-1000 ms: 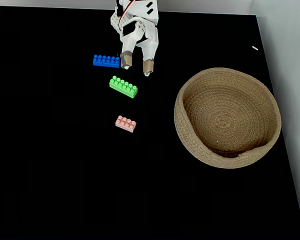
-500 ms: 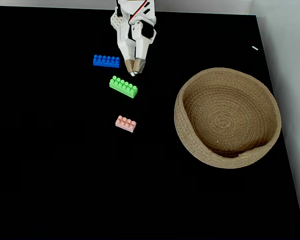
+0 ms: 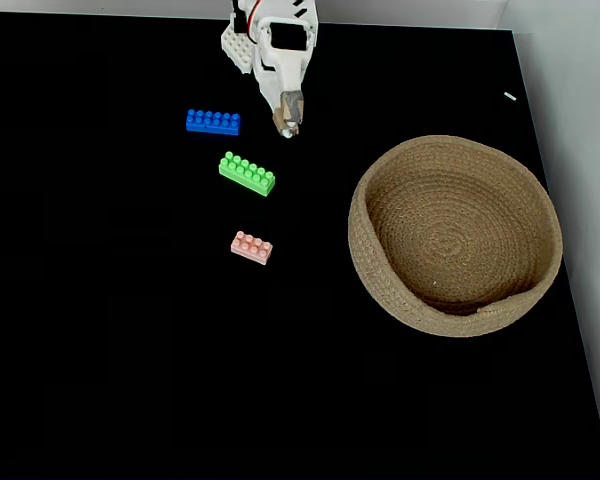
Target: Place the lego blocks in the tray
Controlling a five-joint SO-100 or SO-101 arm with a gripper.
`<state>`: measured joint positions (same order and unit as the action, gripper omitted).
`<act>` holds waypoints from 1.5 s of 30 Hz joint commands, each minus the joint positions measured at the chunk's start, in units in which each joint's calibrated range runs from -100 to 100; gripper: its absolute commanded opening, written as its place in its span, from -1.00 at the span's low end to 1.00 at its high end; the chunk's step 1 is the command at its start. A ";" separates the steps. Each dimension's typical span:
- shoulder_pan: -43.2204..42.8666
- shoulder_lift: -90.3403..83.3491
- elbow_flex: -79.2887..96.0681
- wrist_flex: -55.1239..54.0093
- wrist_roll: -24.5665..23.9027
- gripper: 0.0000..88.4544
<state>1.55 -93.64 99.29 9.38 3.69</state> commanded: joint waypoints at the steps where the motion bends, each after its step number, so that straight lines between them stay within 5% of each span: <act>1: 1.83 11.78 -3.03 -6.01 -6.30 -0.69; 9: 8.51 34.65 -20.72 -6.17 -11.53 -0.62; 23: 8.92 52.88 -61.76 49.89 -20.51 -0.25; 28: 5.54 56.06 -57.30 51.47 -22.03 -0.30; 35: 2.49 60.19 -53.92 54.39 -23.59 -0.03; 45: 1.17 65.69 -44.89 46.72 -25.10 -0.06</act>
<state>3.50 -28.75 53.42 59.07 -21.07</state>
